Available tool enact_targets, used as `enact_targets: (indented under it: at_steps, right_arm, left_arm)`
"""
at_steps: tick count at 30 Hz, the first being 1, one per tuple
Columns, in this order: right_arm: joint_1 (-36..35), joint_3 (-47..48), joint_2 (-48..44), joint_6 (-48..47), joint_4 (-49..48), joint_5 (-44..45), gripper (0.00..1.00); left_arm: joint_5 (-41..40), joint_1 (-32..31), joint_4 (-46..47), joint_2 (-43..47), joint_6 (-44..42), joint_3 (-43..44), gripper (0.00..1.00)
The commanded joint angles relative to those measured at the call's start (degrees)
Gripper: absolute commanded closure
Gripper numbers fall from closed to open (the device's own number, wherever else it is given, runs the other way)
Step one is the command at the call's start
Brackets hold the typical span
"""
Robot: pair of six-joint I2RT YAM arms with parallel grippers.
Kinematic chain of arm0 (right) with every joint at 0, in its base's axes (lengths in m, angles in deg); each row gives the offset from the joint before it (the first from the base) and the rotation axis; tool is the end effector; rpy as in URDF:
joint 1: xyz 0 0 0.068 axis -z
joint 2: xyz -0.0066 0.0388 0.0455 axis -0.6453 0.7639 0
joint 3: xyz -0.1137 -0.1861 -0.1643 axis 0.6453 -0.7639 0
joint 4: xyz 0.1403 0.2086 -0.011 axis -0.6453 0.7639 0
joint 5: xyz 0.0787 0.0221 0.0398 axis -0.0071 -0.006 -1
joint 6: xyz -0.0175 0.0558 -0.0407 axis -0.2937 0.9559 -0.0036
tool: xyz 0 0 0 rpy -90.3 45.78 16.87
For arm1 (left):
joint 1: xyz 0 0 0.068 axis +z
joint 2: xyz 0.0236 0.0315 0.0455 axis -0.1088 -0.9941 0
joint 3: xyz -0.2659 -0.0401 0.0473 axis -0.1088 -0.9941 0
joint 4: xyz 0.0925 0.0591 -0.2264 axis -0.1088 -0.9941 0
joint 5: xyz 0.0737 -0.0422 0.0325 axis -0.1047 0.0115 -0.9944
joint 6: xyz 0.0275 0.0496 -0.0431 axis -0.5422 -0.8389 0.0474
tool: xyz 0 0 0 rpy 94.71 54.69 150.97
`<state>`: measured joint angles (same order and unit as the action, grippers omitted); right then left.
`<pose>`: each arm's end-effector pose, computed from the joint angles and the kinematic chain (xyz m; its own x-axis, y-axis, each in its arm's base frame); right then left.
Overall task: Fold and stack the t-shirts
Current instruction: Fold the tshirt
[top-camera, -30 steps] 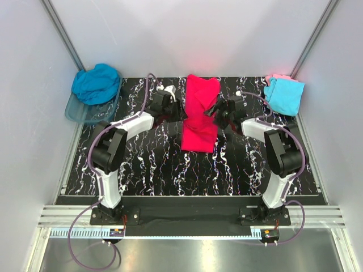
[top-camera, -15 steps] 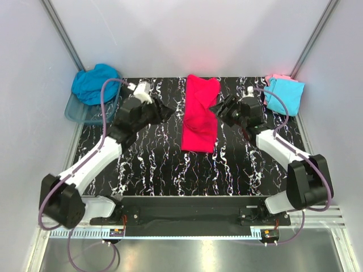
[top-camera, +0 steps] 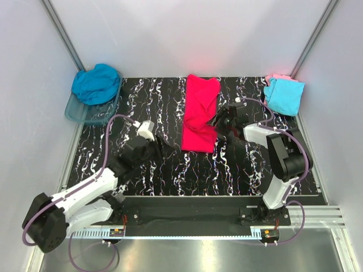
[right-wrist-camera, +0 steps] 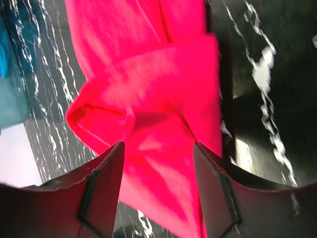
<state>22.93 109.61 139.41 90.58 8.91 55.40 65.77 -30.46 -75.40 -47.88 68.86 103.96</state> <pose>0.3560 0.1228 0.1600 -0.7350 0.5082 -0.4488 0.1285 0.7544 0.6437 0.1877 -0.1432 0.2259 -0.6630 -0.2906 -0.6899 0.2723 0.7648 -0.5839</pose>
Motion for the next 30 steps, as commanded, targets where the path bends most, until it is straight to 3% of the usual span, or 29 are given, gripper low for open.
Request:
enact_targets:
  at_steps: [1,12,16,17,18,27,30]
  right_arm:
    - [-0.15,4.67,2.03,-2.1,-2.07,0.41,0.37]
    - [-0.15,10.82,7.66,-2.1,-0.49,-1.43,0.44]
    - [-0.23,10.56,8.45,-1.48,-0.75,-2.05,0.65]
    - [-0.15,10.39,8.54,-1.48,-0.75,-2.22,0.77]
    - [-0.15,10.3,8.46,-1.4,-0.84,-2.14,0.79]
    - [-0.15,8.98,6.09,-3.5,1.88,0.23,0.76]
    - [-0.15,8.45,4.51,-6.31,3.55,3.3,0.85]
  left_arm:
    - [-4.54,-2.75,4.72,5.01,1.47,-3.44,0.5]
    - [-7.53,-7.32,2.53,14.15,4.02,-13.91,0.51]
    - [-8.68,-7.32,-1.16,17.23,2.79,-12.95,0.51]
    - [-9.2,-7.32,-1.69,17.41,2.61,-12.34,0.51]
    - [-9.38,-7.32,-2.04,17.67,2.09,-12.07,0.51]
    - [-9.64,-7.32,-2.13,16.62,2.09,-11.45,0.52]
    - [-9.73,-7.41,-2.13,17.15,2.26,-11.89,0.53]
